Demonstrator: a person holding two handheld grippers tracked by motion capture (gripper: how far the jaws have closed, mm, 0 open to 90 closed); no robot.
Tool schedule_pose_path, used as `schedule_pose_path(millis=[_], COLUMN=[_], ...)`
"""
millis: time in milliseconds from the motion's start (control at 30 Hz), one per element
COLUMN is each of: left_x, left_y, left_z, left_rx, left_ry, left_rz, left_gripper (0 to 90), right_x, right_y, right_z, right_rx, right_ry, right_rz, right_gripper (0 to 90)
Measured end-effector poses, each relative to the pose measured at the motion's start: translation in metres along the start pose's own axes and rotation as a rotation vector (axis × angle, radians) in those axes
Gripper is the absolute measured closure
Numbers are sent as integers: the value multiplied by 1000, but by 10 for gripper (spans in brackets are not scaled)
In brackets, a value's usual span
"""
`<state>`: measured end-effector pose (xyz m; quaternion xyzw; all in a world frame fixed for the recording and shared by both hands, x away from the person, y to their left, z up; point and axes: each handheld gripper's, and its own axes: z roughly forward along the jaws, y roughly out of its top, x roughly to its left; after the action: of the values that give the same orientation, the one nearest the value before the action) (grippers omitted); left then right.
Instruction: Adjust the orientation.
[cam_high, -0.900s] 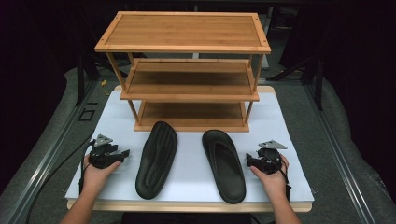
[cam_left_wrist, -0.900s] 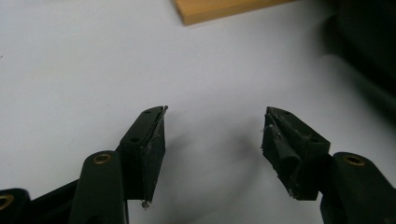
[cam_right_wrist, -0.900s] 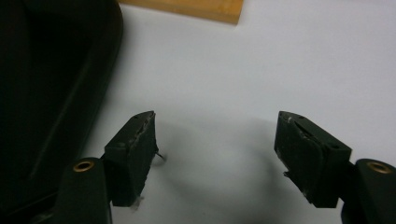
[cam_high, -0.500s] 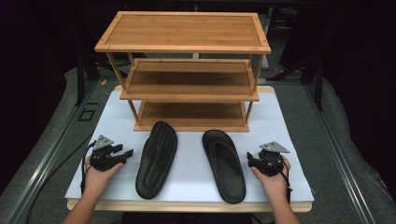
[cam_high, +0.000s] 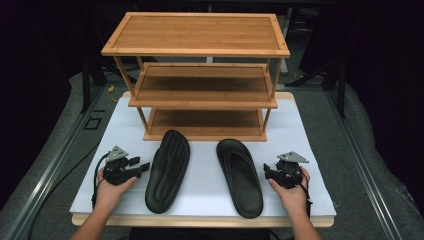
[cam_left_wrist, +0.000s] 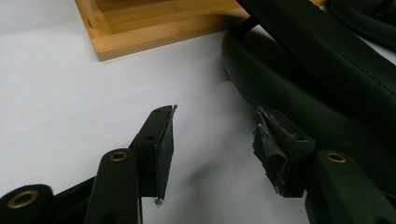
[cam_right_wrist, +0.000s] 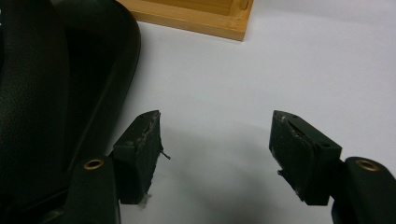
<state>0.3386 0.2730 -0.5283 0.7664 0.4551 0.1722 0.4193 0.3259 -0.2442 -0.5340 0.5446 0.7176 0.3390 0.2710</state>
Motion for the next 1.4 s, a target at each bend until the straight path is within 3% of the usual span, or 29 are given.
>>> schedule_pose_path(millis=[233, 433, 733, 1400], left_x=[-5, -6, -15, -33], left_y=[2, 3, 10, 24], left_z=[1, -3, -10, -13], left_rx=[2, -27, -67, -134], left_ry=[-7, -29, -43, -100], left_rz=[4, -33, -5, -26], left_gripper=[490, 476, 457, 435], right_x=[0, 1, 0, -1], right_y=[0, 0, 0, 0], right_z=[1, 2, 3, 5], right_rx=[14, 12, 18, 25], right_ry=[10, 14, 24, 40], right_rz=[6, 6, 16, 49], right_gripper=[348, 352, 361, 361])
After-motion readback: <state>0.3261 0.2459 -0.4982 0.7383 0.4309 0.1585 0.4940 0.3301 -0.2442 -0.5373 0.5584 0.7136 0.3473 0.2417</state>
